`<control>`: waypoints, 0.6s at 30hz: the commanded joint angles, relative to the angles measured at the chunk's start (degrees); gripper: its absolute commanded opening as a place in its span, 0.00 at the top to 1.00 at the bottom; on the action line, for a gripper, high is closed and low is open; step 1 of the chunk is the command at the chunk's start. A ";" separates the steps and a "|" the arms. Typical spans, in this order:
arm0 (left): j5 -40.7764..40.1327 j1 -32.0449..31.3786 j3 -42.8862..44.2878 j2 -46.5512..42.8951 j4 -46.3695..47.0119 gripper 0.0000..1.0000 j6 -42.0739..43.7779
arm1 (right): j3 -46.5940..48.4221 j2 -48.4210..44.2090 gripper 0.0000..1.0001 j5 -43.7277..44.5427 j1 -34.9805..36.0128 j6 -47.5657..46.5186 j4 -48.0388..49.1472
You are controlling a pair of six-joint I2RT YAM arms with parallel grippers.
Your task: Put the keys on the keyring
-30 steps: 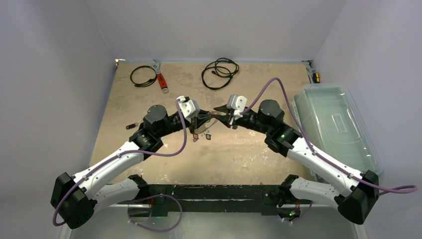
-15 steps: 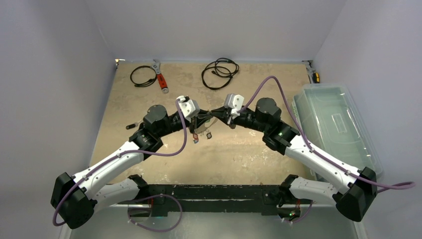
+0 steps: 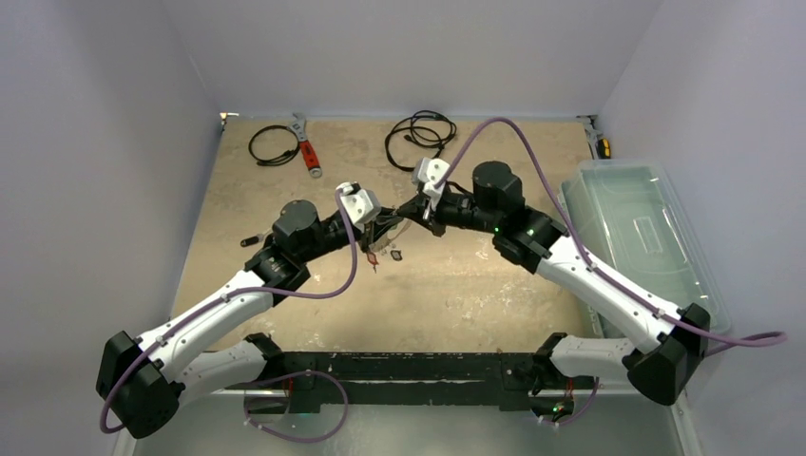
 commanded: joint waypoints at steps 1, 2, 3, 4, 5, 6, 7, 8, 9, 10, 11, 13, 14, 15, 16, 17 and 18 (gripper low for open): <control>-0.31 -0.28 2.63 -1.48 1.24 1.00 2.43 | 9.09 4.38 1.00 -0.54 0.00 1.48 -11.44; -0.65 -0.32 2.63 -1.48 1.10 1.00 2.55 | 10.26 5.28 1.00 -0.54 0.04 1.68 -13.27; -0.88 -0.31 2.63 -1.49 1.05 1.00 2.72 | 11.49 6.27 1.00 -0.61 0.00 2.07 -15.92; -1.07 -0.27 2.63 -1.46 1.05 1.00 2.79 | 12.82 7.28 1.00 -0.56 0.04 2.13 -17.78; -1.14 -0.32 2.63 -1.42 1.04 1.00 2.80 | 14.01 8.19 1.00 -0.58 0.04 2.25 -19.50; -1.18 -0.27 2.63 -1.36 1.04 1.00 2.88 | 15.21 9.07 1.00 -0.62 0.00 2.36 -21.26; -1.37 -0.31 2.60 -1.30 1.04 1.00 3.01 | 16.28 9.63 1.00 -0.39 0.03 2.63 -22.53; -1.55 -0.32 2.55 -1.31 0.96 1.00 3.18 | 16.88 9.96 1.00 -0.10 0.02 3.12 -23.25; -1.73 -0.32 2.54 -1.27 0.83 1.00 3.40 | 17.31 10.11 1.00 0.23 0.00 3.84 -23.92; -2.04 -0.29 2.49 -1.37 0.74 1.00 3.52 | 17.99 10.22 1.00 0.52 0.06 4.47 -24.53; -2.35 -0.25 2.48 -1.35 0.63 1.00 3.69 | 18.37 10.30 1.00 0.81 0.05 5.48 -24.98; -2.81 -0.28 2.38 -1.40 0.60 1.00 4.01 | 19.51 10.75 1.00 1.16 0.04 6.85 -26.19; -2.89 -0.30 2.29 -1.40 0.72 1.00 4.25 | 20.11 11.13 1.00 1.24 0.01 7.70 -26.76; -2.92 -0.28 2.13 -1.40 0.95 1.00 4.47 | 20.91 11.69 1.00 1.27 0.00 8.32 -27.66; -3.04 -0.31 2.03 -1.40 1.09 1.00 4.60 | 21.78 12.29 1.00 1.39 0.04 8.60 -28.72; -3.19 -0.33 1.95 -1.45 1.12 1.00 4.72 | 22.51 12.82 1.00 1.24 0.03 8.76 -29.45; -3.29 -0.34 1.80 -1.55 1.22 1.00 5.15 | 22.85 13.28 1.00 0.67 0.00 9.72 -30.15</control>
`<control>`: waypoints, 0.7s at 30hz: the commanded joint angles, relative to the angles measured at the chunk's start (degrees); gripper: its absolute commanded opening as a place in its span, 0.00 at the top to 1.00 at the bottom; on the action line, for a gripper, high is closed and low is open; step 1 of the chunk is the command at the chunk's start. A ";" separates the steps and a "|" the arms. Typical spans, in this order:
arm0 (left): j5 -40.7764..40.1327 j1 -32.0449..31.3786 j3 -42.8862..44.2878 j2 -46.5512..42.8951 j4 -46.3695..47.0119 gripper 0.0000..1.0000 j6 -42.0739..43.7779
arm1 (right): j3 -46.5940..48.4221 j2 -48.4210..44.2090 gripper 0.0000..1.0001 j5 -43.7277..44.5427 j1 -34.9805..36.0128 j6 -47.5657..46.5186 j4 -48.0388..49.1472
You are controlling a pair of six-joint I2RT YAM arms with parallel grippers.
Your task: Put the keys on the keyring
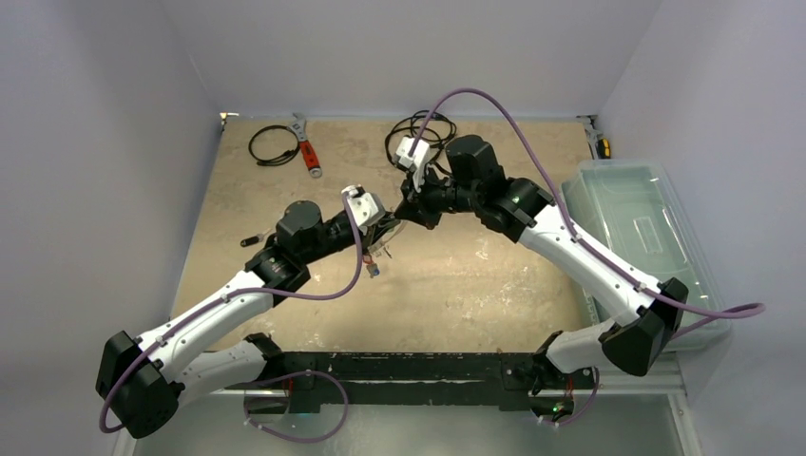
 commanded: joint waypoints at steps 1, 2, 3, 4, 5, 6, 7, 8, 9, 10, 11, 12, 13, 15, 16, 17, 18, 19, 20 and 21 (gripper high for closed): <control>-0.40 -0.20 1.67 -1.49 5.30 1.00 2.45 | 4.09 2.11 1.00 -0.62 0.11 4.89 -6.27; -0.60 -0.22 1.36 -1.67 5.50 1.00 2.69 | 4.33 2.50 1.00 -1.01 0.10 5.74 -6.70; -0.63 -0.23 1.20 -1.78 5.62 1.00 3.06 | 5.05 3.19 1.00 -1.29 0.11 6.09 -7.71; -0.57 -0.21 1.06 -1.89 5.71 1.00 3.67 | 5.95 3.96 1.00 -1.37 0.13 6.42 -8.76; -0.34 -0.20 0.87 -1.86 5.72 1.00 4.02 | 6.91 4.88 1.00 -1.48 0.11 6.84 -10.01; -0.09 -0.28 0.73 -1.90 5.84 1.00 4.30 | 8.30 5.99 1.00 -1.39 0.13 7.07 -11.62; 0.10 -0.26 0.70 -1.84 5.74 1.00 4.54 | 9.89 7.24 1.00 -1.04 0.11 7.24 -13.28; 0.18 -0.29 0.69 -1.74 5.59 1.00 4.91 | 11.57 8.59 1.00 -0.13 0.11 7.29 -15.38; 0.18 -0.36 0.69 -1.65 5.29 1.00 5.29 | 13.39 9.92 1.00 0.79 0.10 6.96 -17.94; 0.04 -0.41 0.65 -1.56 5.10 1.00 5.79 | 15.27 11.25 1.00 1.02 0.19 5.65 -19.75; -0.18 -0.52 0.61 -1.55 4.84 1.00 6.35 | 16.75 12.22 1.00 0.91 0.19 5.52 -21.06; -0.72 -0.57 0.53 -1.55 4.52 1.00 6.98 | 17.88 12.83 1.00 0.78 0.19 5.68 -22.33; -1.17 -0.59 0.52 -1.55 4.02 1.00 7.77 | 19.00 13.51 1.00 1.02 0.15 5.71 -23.32; -2.22 -0.71 0.36 -1.51 3.37 1.00 9.09 | 20.47 14.12 1.00 1.33 0.13 6.37 -24.58; -2.53 -0.78 0.22 -1.67 3.32 1.00 9.56 | 20.89 14.49 1.00 1.30 0.12 7.20 -25.06; -2.63 -0.83 0.06 -1.84 3.49 1.00 9.89 | 21.41 14.94 1.00 1.25 0.17 7.25 -25.60; -2.64 -0.88 0.00 -1.94 3.60 1.00 9.95 | 21.54 15.35 1.00 0.96 0.13 7.06 -25.97; -2.59 -0.83 -0.01 -2.03 3.62 1.00 10.13 | 21.68 15.74 1.00 0.75 0.17 7.10 -26.31; -2.60 -0.87 -0.08 -2.07 3.68 1.00 10.45 | 22.20 16.33 1.00 0.38 0.27 7.12 -27.16; -2.75 -0.89 -0.20 -2.16 3.70 1.00 10.85 | 23.03 17.01 1.00 0.30 0.43 6.70 -28.36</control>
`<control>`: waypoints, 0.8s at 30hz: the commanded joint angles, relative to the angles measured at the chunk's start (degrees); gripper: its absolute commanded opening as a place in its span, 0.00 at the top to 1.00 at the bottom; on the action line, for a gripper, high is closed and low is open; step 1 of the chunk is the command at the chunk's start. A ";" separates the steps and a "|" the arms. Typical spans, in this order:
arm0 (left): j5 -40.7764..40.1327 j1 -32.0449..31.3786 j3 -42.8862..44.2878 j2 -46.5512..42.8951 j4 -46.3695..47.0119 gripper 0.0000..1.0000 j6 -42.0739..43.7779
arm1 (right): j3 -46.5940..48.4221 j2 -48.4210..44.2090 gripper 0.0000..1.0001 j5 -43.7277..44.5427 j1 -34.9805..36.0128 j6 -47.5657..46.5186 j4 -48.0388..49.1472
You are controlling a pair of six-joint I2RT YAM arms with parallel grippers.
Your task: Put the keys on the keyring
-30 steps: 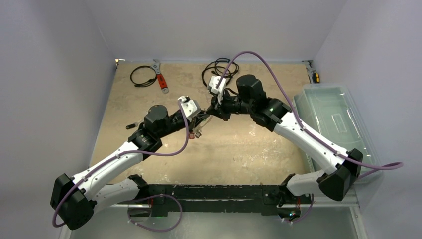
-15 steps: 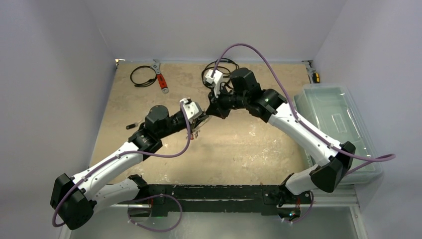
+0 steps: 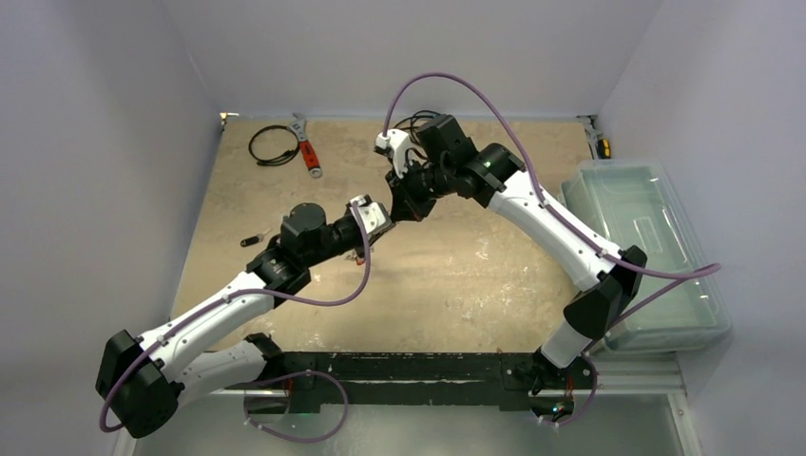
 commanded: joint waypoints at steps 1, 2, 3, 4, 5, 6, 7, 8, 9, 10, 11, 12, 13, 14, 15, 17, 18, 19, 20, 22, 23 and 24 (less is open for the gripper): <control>-0.42 -0.52 0.37 -2.31 7.24 1.00 3.61 | 3.85 2.68 1.00 0.33 0.76 0.06 -8.14; -0.91 -0.51 0.36 -2.49 6.98 1.00 3.96 | 4.49 3.12 1.00 0.69 0.81 0.05 -8.72; -1.13 -0.53 0.38 -2.71 6.70 1.00 4.35 | 4.93 3.37 1.00 1.02 0.77 0.18 -9.10; -1.39 -0.50 0.25 -2.94 6.65 1.00 4.65 | 5.10 3.50 1.00 1.00 0.81 0.27 -9.31; -1.59 -0.51 0.20 -3.18 6.58 1.00 4.78 | 5.24 3.59 1.00 0.76 0.83 0.24 -9.27; -1.65 -0.55 0.19 -3.28 6.47 1.00 4.98 | 5.38 3.65 1.00 0.69 0.87 0.23 -9.04; -1.66 -0.52 0.11 -3.43 6.48 1.00 5.08 | 5.32 3.49 1.00 0.68 0.89 0.23 -8.69; -1.51 -0.55 0.12 -3.48 6.48 1.00 5.14 | 5.18 3.27 0.99 0.45 0.90 0.23 -8.54; -1.36 -0.55 0.12 -3.56 6.54 1.00 4.98 | 4.90 2.97 0.92 0.00 0.79 0.23 -7.53; -1.17 -0.51 0.14 -3.57 6.66 1.00 4.74 | 4.41 2.40 0.88 -1.05 0.84 0.69 -5.52; -1.06 -0.52 0.17 -3.57 6.92 1.00 4.36 | 3.61 1.59 0.81 -1.35 0.82 1.43 -3.39; -0.98 -0.50 0.23 -3.55 7.18 1.00 3.65 | 2.76 0.50 0.71 -0.97 0.81 1.95 -0.47; -0.84 -0.55 0.19 -3.52 7.46 1.00 3.09 | 1.82 -0.87 0.64 -0.45 0.78 2.92 2.69; -0.72 -0.54 0.18 -3.49 7.95 1.00 2.32 | 0.92 -2.18 0.60 0.52 0.81 3.42 5.97; -0.81 -0.54 0.19 -3.42 8.52 1.00 0.97 | -0.12 -3.97 0.59 1.97 0.79 4.96 9.62; -0.72 -0.54 0.07 -3.32 10.10 1.00 -1.53 | -3.81 -8.53 0.57 7.36 0.81 6.13 18.14; -0.01 -0.55 -0.11 -3.19 11.17 1.00 -2.22 | -7.45 -12.92 0.56 9.72 0.76 7.47 23.78; 0.47 -0.51 -0.23 -3.06 11.75 1.00 -2.78 | -11.65 -16.35 0.55 11.99 0.78 8.42 29.40; 0.71 -0.55 -0.14 -2.84 12.08 1.00 -3.40 | -16.28 -20.48 0.52 14.17 0.76 8.80 35.96; 0.67 -0.47 0.20 -2.63 12.37 1.00 -4.76 | -26.15 -28.17 0.48 16.45 0.81 8.94 48.82; 0.54 -0.33 0.31 -2.53 12.72 1.00 -5.66 | -31.10 -31.85 0.47 17.05 0.81 8.93 55.60; 0.40 -0.13 0.35 -2.52 13.41 1.00 -6.85 | -35.36 -34.91 0.44 17.80 0.81 8.93 61.34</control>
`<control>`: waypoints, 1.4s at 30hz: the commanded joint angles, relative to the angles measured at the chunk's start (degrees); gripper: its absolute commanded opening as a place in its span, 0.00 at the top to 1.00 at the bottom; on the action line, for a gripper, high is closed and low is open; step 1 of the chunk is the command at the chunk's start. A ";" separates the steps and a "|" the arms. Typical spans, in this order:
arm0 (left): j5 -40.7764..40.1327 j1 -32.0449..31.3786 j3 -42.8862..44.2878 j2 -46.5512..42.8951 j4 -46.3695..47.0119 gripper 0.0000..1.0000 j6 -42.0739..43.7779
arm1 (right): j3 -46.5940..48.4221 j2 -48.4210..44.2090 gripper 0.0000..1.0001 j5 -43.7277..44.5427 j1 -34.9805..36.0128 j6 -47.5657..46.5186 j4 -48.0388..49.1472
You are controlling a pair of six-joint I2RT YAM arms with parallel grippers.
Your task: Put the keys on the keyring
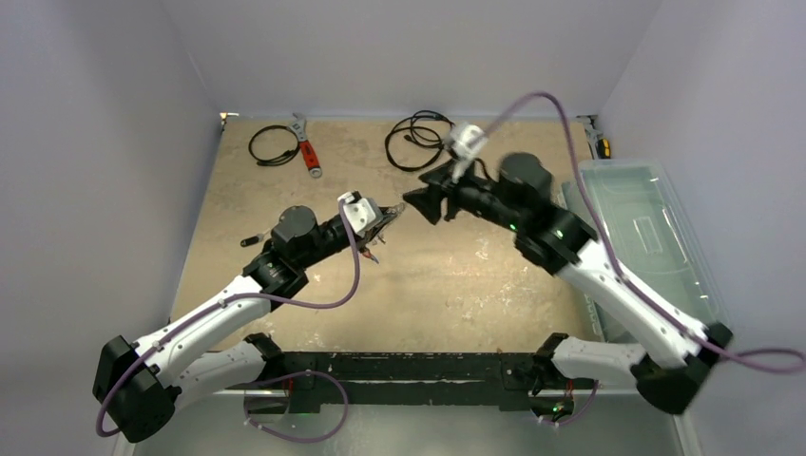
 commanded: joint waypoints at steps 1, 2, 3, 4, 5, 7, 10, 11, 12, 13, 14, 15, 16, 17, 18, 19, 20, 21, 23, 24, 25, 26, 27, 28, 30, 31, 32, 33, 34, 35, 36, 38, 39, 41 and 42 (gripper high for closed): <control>1.21 0.60 1.49 -0.62 8.10 1.00 -6.35 | -16.47 -14.75 0.43 7.29 0.13 2.18 36.40; 2.40 1.29 1.23 -0.69 9.64 1.00 -7.96 | -20.77 -16.86 0.43 7.65 0.13 2.37 41.90; 3.26 2.04 0.83 -0.68 11.62 1.00 -9.94 | -22.61 -18.16 0.43 8.08 0.09 2.47 44.10; 4.90 3.09 0.36 -0.67 14.05 1.00 -12.55 | -23.67 -18.99 0.43 8.63 0.13 2.53 44.87; 6.42 4.10 -0.31 -0.70 17.15 1.00 -15.02 | -24.03 -19.41 0.43 9.15 0.10 2.57 44.75; 9.00 5.60 -2.33 -0.79 23.51 1.00 -19.12 | -24.37 -19.80 0.43 9.50 0.13 2.50 43.92; 10.54 6.32 -3.79 -0.46 27.67 1.00 -22.25 | -24.91 -20.09 0.43 8.52 0.11 1.90 43.54; 10.77 6.28 -3.73 -0.06 27.85 1.00 -22.51 | -25.08 -20.20 0.43 8.33 0.11 1.75 43.36; 11.28 6.35 -3.57 0.34 28.05 1.00 -22.75 | -25.32 -20.36 0.43 7.97 0.07 1.33 43.25; 11.85 6.44 -3.19 0.81 27.73 1.00 -22.83 | -25.61 -20.58 0.43 7.69 0.13 0.82 43.28; 12.68 6.45 -2.83 1.43 27.62 1.00 -23.14 | -26.00 -20.84 0.42 7.50 0.09 0.47 43.57; 13.56 6.46 -2.53 1.93 27.49 1.00 -23.45 | -26.61 -21.10 0.42 7.29 0.09 0.16 44.17; 13.79 6.46 -2.07 2.46 26.67 1.00 -23.63 | -27.29 -21.37 0.42 6.88 0.05 -0.25 44.99; 13.76 6.50 -1.43 2.87 25.28 1.00 -23.30 | -28.07 -21.66 0.42 6.36 0.12 -0.82 45.95; 13.43 6.46 -0.70 3.19 23.16 1.00 -22.67 | -28.77 -21.90 0.41 5.72 0.12 -1.75 46.78; 12.33 6.50 0.06 3.20 21.03 1.00 -21.89 | -29.36 -22.23 0.41 5.26 0.09 -2.40 47.47; 10.83 6.46 0.35 3.06 19.49 1.00 -21.31 | -30.03 -22.64 0.41 5.23 0.13 -2.51 48.03; 10.13 6.50 0.32 2.74 18.92 1.00 -21.06 | -30.74 -23.06 0.41 5.38 0.09 -4.29 49.01; 9.22 6.46 -0.30 2.24 19.28 1.00 -21.19 | -33.49 -23.57 0.40 5.31 0.05 -6.17 52.06; 9.53 6.46 -0.81 2.23 20.08 1.00 -21.51 | -34.17 -23.39 0.39 4.86 -0.05 -7.00 53.18; 9.67 6.46 -1.04 2.46 20.30 1.00 -21.72 | -34.06 -22.85 0.38 4.19 -0.16 -7.84 52.97; 9.53 6.46 -0.90 2.87 20.09 1.00 -22.39 | -33.31 -22.23 0.38 3.41 -0.28 -8.44 51.19; 9.48 6.46 -0.55 3.23 19.62 1.00 -22.89 | -32.34 -21.45 0.38 2.83 -0.45 -8.65 49.35; 9.22 6.46 -0.28 3.51 19.60 1.00 -23.43 | -31.07 -20.82 0.38 2.36 -0.54 -8.74 47.49; 9.00 6.47 -0.66 3.83 21.11 1.00 -26.29 | -28.43 -19.56 0.38 0.74 -0.87 -9.55 42.93; 9.03 6.47 -0.53 4.00 21.39 1.00 -27.59 | -27.38 -19.31 0.38 -0.32 -1.08 -10.17 40.88; 9.40 6.46 -0.23 4.22 21.26 1.00 -28.26 | -26.34 -19.12 0.38 -1.64 -1.19 -11.15 38.71; 9.50 6.46 0.24 4.22 20.86 1.00 -28.40 | -25.45 -18.90 0.38 -2.88 -1.29 -12.13 36.82; 9.03 6.46 0.42 4.16 20.29 1.00 -28.35 | -24.63 -18.58 0.38 -4.16 -1.42 -13.29 34.79; 8.28 6.46 0.81 3.84 19.35 1.00 -28.30 | -23.65 -17.99 0.38 -5.69 -1.56 -14.56 32.65; 7.81 6.46 1.30 3.48 18.03 1.00 -27.79 | -22.61 -17.30 0.39 -8.09 -1.62 -15.84 30.20; 7.46 6.46 2.23 3.17 15.49 1.00 -26.51 | -20.68 -15.52 0.41 -10.57 -1.62 -17.50 26.55; 7.41 6.48 2.69 3.23 14.64 1.00 -26.26 | -19.99 -14.70 0.43 -11.70 -1.66 -17.95 25.60; 8.01 6.48 3.49 3.61 12.93 1.00 -25.97 | -18.62 -12.96 0.46 -13.61 -1.67 -18.39 24.11; 8.37 6.46 3.88 3.91 12.41 1.00 -26.04 | -17.96 -12.12 0.48 -14.45 -1.63 -18.83 23.32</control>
